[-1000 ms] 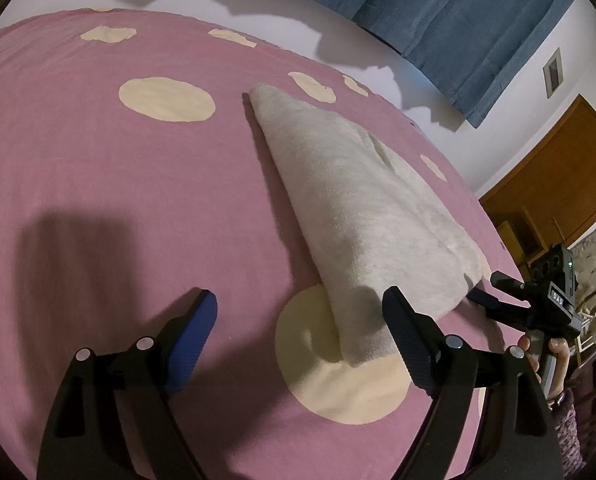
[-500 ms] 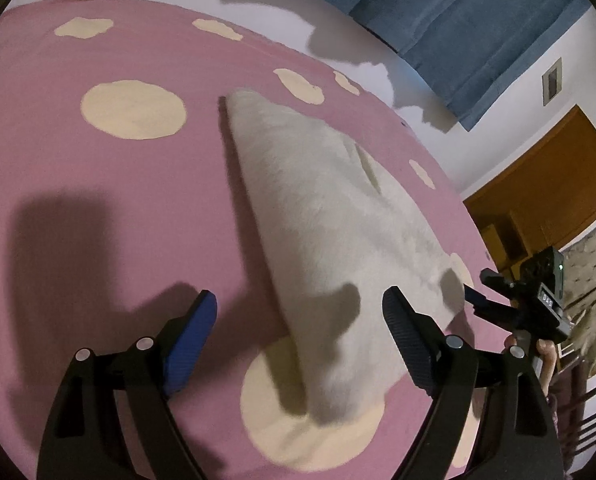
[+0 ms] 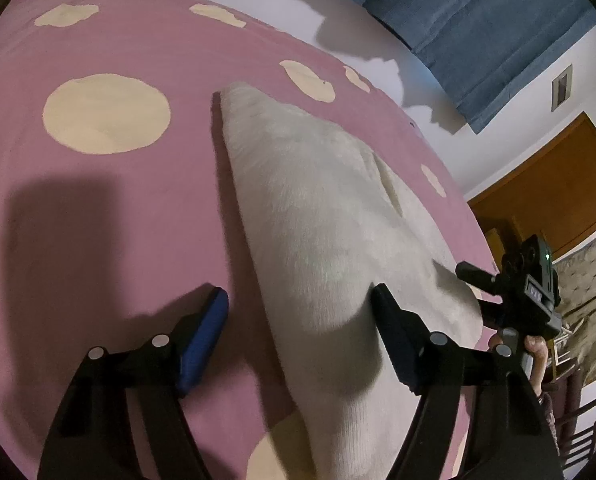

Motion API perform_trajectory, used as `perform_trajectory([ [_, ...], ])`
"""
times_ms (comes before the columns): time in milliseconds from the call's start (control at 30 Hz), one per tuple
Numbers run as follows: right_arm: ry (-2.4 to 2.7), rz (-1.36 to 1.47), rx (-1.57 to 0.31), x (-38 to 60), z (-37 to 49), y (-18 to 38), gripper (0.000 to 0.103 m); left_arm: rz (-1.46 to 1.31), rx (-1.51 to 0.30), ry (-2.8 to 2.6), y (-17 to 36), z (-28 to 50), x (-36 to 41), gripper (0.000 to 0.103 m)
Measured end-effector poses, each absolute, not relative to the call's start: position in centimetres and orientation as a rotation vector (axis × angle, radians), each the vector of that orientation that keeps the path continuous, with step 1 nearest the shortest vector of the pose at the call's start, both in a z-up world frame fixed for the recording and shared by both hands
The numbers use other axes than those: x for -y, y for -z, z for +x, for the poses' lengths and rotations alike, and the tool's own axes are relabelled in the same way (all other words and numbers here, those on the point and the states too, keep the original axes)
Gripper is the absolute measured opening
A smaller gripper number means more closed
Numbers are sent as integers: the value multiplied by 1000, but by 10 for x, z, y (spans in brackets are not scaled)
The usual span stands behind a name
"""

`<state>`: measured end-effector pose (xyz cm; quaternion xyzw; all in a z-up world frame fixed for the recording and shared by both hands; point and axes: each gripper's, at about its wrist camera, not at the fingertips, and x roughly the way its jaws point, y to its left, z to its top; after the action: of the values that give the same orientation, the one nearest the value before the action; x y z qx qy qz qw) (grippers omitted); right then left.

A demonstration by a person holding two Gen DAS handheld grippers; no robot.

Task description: Fold small clothes

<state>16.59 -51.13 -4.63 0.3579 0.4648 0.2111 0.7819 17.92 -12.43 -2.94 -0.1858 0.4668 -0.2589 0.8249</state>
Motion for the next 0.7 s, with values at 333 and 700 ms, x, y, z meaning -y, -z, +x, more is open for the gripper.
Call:
perform_trajectory([
  [333, -505, 716, -1030, 496, 190, 48, 58, -322, -999, 538, 30, 197, 147, 64],
  [700, -526, 732, -1031, 498, 192, 51, 48, -268, -995, 529, 28, 204, 156, 64],
])
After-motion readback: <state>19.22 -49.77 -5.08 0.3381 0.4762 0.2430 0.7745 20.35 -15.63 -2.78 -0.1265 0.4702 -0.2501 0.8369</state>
